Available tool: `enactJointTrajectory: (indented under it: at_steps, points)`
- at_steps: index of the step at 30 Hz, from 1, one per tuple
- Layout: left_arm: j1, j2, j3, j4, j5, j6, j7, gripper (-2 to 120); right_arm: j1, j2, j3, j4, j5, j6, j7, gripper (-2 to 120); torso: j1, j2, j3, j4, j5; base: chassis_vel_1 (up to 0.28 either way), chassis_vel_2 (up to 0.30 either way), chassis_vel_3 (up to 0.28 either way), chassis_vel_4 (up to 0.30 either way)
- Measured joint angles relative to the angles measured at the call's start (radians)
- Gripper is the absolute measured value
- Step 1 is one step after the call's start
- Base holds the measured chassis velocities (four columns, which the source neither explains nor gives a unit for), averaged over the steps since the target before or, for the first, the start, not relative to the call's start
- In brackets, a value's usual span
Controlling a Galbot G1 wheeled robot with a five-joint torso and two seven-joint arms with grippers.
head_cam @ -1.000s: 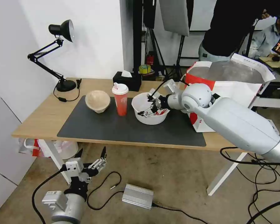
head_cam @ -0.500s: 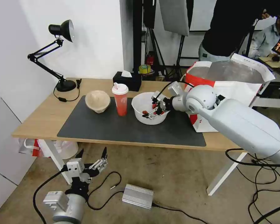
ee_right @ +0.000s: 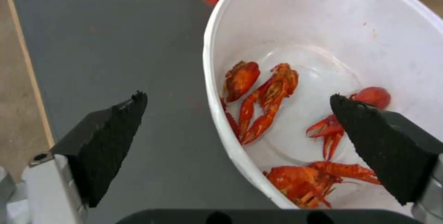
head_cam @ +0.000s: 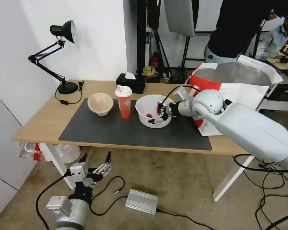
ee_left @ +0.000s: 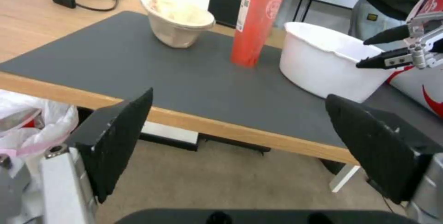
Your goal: Pick up the trash from the table and place it into the takeout bag.
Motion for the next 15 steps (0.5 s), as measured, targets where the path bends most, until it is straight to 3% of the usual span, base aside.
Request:
enactJointTrajectory:
  at_steps: [15]
  points:
    - [0.007, -0.005, 0.004, -0.001, 0.011, -0.004, 0.0, 100, -0.013, -0.005, -0.001, 0.008, -0.004, 0.0, -0.002, 100, 0.0, 0.0, 0.0, 0.0, -0.0001, 0.0, 0.0, 0.0, 0.0]
